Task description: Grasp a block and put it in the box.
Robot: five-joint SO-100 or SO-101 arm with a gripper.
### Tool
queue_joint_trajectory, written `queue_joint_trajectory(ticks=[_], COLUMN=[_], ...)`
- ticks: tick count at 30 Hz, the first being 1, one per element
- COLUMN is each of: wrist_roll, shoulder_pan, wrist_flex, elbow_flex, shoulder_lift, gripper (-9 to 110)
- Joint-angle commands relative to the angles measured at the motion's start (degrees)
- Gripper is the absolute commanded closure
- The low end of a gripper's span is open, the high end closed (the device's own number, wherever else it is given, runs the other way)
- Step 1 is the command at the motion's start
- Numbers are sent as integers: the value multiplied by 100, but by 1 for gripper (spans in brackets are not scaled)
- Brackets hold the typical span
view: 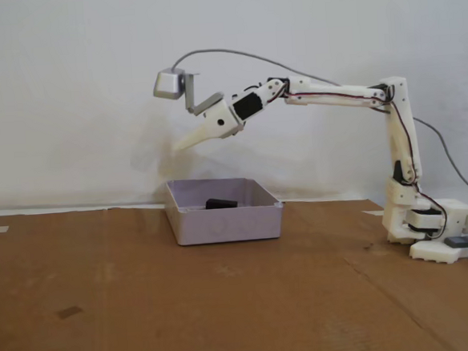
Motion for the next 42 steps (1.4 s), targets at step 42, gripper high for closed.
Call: queue_joint_trajectory(ticks=[42], wrist_roll=[9], shoulder_pan=[-1512], wrist_flex=[-325], elbow_flex=[2927], shoulder_lift=[4148], gripper=[101])
